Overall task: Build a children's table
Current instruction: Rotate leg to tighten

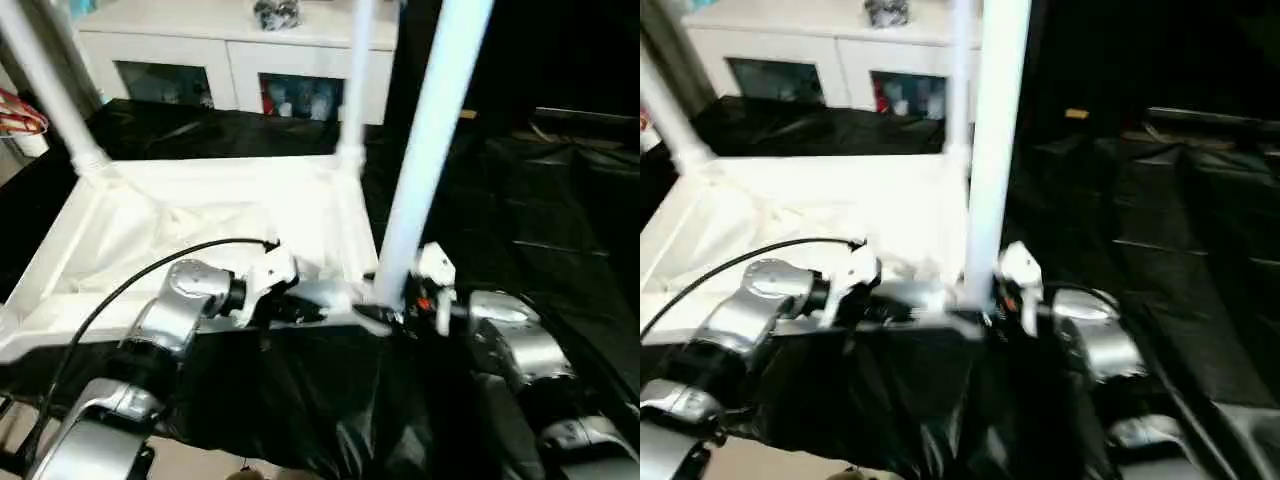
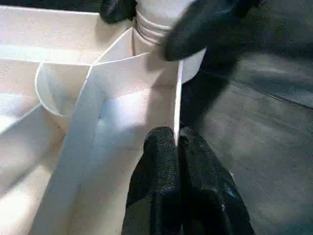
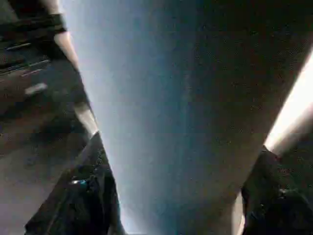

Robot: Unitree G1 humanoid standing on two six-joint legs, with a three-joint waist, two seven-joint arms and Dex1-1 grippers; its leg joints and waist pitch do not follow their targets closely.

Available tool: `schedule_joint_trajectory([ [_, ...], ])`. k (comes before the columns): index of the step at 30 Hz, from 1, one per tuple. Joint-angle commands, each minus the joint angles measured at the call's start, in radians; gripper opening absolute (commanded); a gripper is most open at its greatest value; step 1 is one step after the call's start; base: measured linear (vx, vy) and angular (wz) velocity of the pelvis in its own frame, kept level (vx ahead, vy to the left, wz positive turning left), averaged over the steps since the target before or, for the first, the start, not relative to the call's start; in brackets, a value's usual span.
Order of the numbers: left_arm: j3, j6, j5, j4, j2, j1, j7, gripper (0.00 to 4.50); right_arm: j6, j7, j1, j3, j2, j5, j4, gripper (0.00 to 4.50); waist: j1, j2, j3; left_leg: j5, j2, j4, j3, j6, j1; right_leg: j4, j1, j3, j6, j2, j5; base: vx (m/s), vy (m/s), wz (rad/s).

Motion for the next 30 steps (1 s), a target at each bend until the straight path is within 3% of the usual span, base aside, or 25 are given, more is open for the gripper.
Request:
schedule_joint_trajectory([
  [1,0.019,0.012,0.009,0.030,-0.055,-0.052,0.139,0.00,0.014,-0.107,0.004,0.042,0.068,-0.050,0.073,2.69,0.001,-0.003,-0.047,-0.257,0.017,-0.073,-0.004,0.008,0.001,-0.094,0.044,0.040,-0.172,-0.057,-0.364,0.000,0.000,0.00],
  [3,0.026,0.028,0.026,0.081,-0.093,-0.089,0.237,0.00,0.005,-0.225,-0.017,0.018,0.112,-0.052,0.113,2.69,0.000,-0.002,-0.050,-0.264,0.016,-0.071,-0.003,0.003,0.007,-0.096,0.041,0.041,-0.169,-0.055,-0.356,0.000,0.000,0.00],
  [4,0.034,0.046,0.039,0.123,-0.132,-0.119,0.338,0.00,0.014,-0.342,-0.041,-0.001,0.152,-0.056,0.149,2.69,0.000,0.006,-0.050,-0.261,0.015,-0.071,-0.003,-0.001,0.007,-0.094,0.038,0.041,-0.173,-0.053,-0.346,0.000,0.000,0.00],
  [6,0.036,0.052,0.041,0.132,-0.141,-0.125,0.362,0.00,0.018,-0.370,-0.046,-0.005,0.162,-0.057,0.156,2.69,-0.002,0.001,-0.050,-0.266,0.013,-0.071,-0.003,-0.006,0.006,-0.094,0.042,0.039,-0.176,-0.051,-0.326,0.000,0.000,0.00],
  [8,0.044,0.053,0.049,0.163,-0.180,-0.145,0.442,0.00,0.022,-0.510,-0.080,-0.026,0.201,-0.076,0.210,2.69,0.001,0.004,-0.052,-0.258,0.014,-0.069,-0.003,0.007,0.003,-0.093,0.041,0.041,-0.181,-0.052,-0.299,0.000,0.000,0.00],
  [11,0.043,0.027,0.057,0.187,-0.206,-0.158,0.475,0.00,-0.030,-0.549,-0.105,-0.020,0.234,-0.098,0.247,2.69,0.000,0.001,-0.054,-0.250,0.012,-0.068,-0.003,0.012,-0.001,-0.091,0.044,0.038,-0.180,-0.051,-0.279,0.000,0.000,0.00],
  [13,0.035,0.003,0.054,0.181,-0.205,-0.157,0.442,0.00,-0.043,-0.509,-0.109,-0.028,0.242,-0.081,0.253,3.24,0.003,-0.001,-0.056,-0.240,0.012,-0.067,-0.002,0.026,-0.003,-0.090,0.046,0.038,-0.182,-0.053,-0.260,0.000,0.000,0.00],
  [17,0.021,-0.049,0.036,0.147,-0.176,-0.133,0.336,0.00,-0.045,-0.427,-0.106,-0.034,0.222,-0.054,0.246,3.68,0.000,-0.002,-0.060,-0.206,0.014,-0.065,-0.003,0.048,-0.010,-0.080,0.051,0.037,-0.196,-0.051,-0.187,0.000,0.000,0.00],
  [23,-0.001,-0.081,-0.006,0.063,-0.114,-0.076,0.149,0.00,-0.106,-0.291,-0.091,0.014,0.160,-0.080,0.224,3.88,-0.009,-0.001,-0.060,-0.179,0.015,-0.062,-0.002,0.069,-0.015,-0.074,0.055,0.035,-0.225,-0.053,-0.141,0.000,0.000,0.00],
  [30,-0.009,-0.091,-0.034,0.008,-0.045,-0.035,0.014,0.00,-0.132,-0.012,-0.033,0.058,0.087,-0.040,0.122,3.88,-0.007,0.002,-0.061,-0.164,0.022,-0.057,0.002,0.095,-0.011,-0.065,0.056,0.035,-0.260,-0.049,-0.072,0.000,0.000,0.00],
])
